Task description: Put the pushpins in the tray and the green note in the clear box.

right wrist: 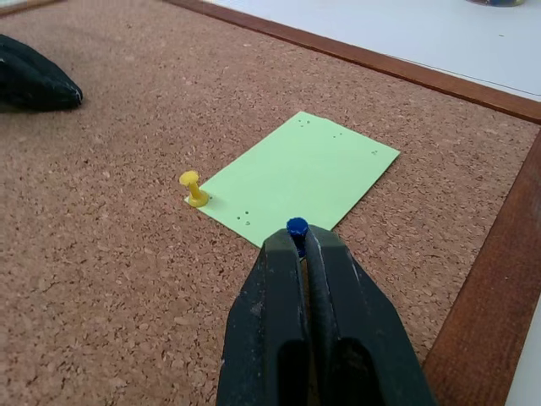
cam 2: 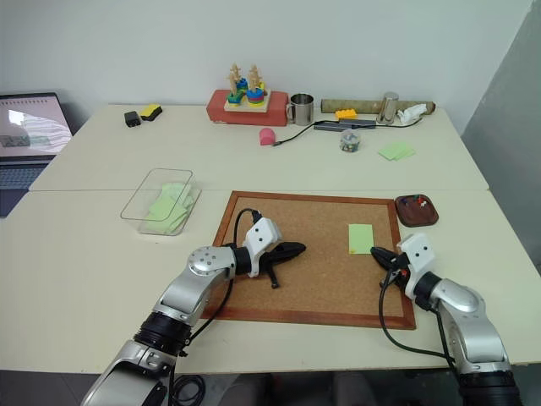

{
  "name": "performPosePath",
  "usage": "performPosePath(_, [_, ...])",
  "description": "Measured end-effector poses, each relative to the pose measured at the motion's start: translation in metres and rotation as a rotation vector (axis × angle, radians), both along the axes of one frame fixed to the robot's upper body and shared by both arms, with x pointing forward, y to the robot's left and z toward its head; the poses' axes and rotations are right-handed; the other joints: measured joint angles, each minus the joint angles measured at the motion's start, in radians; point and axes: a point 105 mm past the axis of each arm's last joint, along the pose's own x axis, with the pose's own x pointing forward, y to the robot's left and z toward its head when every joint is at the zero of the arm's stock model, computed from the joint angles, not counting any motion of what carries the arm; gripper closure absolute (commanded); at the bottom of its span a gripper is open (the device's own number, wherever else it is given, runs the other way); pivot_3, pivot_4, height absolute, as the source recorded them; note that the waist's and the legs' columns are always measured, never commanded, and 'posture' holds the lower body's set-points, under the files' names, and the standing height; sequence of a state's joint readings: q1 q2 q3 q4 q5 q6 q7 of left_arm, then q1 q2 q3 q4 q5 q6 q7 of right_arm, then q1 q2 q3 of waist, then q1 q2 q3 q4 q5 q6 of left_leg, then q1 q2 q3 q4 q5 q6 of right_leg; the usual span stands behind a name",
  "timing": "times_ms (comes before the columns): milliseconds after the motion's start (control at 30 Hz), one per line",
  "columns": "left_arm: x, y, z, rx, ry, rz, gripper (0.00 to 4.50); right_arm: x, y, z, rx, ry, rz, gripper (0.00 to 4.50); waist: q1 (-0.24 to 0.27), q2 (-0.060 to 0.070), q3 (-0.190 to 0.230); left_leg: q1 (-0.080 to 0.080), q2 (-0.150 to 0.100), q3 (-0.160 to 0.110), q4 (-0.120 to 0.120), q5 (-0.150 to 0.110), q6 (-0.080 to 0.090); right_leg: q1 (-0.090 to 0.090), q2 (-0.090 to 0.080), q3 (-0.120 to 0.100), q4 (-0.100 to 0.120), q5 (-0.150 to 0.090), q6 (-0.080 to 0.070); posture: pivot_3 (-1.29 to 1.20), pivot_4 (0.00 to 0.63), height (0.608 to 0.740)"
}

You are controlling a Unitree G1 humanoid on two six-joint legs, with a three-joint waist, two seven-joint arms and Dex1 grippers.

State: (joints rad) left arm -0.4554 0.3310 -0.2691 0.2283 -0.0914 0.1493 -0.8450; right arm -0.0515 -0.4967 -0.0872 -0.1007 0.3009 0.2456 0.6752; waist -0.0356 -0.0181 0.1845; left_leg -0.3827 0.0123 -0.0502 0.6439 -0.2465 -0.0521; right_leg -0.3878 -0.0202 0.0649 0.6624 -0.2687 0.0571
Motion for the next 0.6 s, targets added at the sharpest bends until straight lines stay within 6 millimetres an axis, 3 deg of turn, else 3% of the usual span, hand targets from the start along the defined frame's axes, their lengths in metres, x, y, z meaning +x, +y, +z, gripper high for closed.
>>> performPosePath(100, [0.0, 0.0, -0.001, 0.001, 0.002, 0.003, 4.5, -0.001, 0.005, 0.015, 0.032, -0.048, 0.022, 4.44, 0.0, 0.0, 0.0, 0.0, 0.0, 0.0, 0.0, 0.0, 0.0, 0.0, 0.0, 0.0, 0.0, 0.0, 0.0, 0.0, 0.15, 0.74])
performPosePath(600, [0.001, 0.001, -0.003, 0.002, 0.006, 0.012, 4.5, -0.003, -0.002, 0.03, 0.105, -0.06, -0.015, 4.44, 0.0, 0.0, 0.0, 0.0, 0.0, 0.0, 0.0, 0.0, 0.0, 0.0, 0.0, 0.0, 0.0, 0.0, 0.0, 0.0, 0.15, 0.74])
